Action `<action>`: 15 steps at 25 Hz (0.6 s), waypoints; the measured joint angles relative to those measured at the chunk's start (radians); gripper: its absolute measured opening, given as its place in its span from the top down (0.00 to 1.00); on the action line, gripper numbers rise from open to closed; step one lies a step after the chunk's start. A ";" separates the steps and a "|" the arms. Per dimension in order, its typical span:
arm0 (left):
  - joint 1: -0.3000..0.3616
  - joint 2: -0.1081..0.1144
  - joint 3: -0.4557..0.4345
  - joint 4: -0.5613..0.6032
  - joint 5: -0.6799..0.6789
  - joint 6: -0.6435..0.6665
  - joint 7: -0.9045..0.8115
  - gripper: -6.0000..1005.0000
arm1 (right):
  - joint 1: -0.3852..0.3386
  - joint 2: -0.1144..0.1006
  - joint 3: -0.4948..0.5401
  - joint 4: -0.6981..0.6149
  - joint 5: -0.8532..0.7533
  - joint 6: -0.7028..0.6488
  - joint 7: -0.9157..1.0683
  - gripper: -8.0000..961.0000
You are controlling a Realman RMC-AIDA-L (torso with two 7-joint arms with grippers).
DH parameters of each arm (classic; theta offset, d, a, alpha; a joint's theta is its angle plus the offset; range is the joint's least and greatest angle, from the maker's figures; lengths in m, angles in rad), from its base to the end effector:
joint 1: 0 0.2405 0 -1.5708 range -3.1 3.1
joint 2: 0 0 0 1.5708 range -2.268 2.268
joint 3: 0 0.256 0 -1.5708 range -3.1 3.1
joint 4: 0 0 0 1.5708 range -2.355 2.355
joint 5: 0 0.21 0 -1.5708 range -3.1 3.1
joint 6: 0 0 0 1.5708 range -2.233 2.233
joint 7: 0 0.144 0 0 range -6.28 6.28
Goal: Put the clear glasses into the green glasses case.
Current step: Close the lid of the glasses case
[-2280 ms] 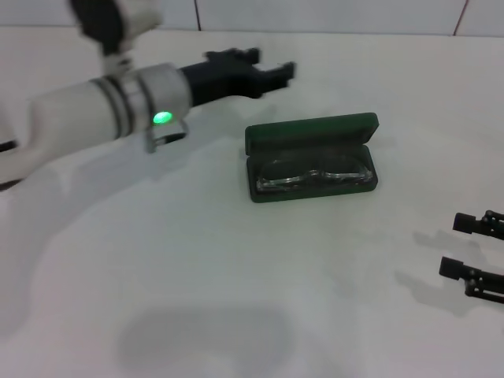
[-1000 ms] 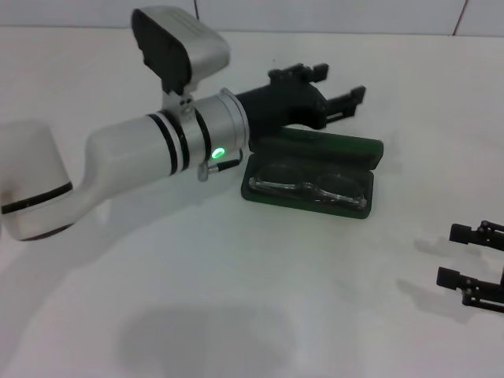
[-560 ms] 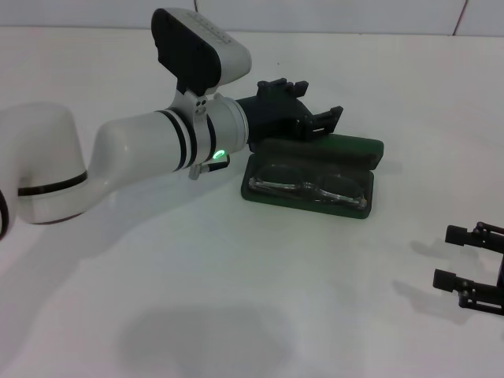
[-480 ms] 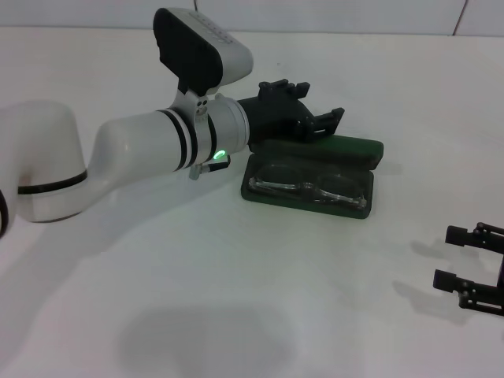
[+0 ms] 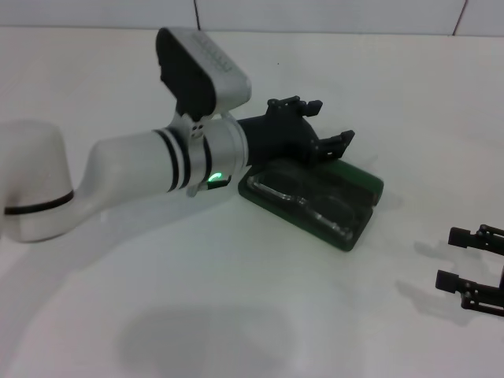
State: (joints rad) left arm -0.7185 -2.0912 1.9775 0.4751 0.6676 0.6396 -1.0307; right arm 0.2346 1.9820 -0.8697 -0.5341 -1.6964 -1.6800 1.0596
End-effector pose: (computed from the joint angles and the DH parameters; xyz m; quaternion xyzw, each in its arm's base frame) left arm -0.1744 0.3795 -0.1295 -0.9370 -0.1666 -0.1989 0.2338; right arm 0.3281 0.2382 0.0176 -0.9231 0.1881 0.2932 0.1632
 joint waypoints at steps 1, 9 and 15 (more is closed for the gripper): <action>0.012 -0.001 -0.010 0.000 0.000 0.019 0.022 0.26 | 0.000 0.000 0.000 0.000 0.000 0.001 0.000 0.25; 0.069 0.000 -0.056 0.000 0.001 0.104 0.098 0.26 | 0.000 -0.002 0.000 0.000 0.000 0.000 0.002 0.25; 0.087 -0.001 -0.058 -0.010 -0.006 0.106 0.134 0.26 | 0.005 -0.002 0.000 -0.003 0.000 -0.001 0.003 0.24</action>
State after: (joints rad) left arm -0.6318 -2.0919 1.9194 0.4653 0.6614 0.7453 -0.8969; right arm 0.2392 1.9801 -0.8697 -0.5369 -1.6965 -1.6812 1.0630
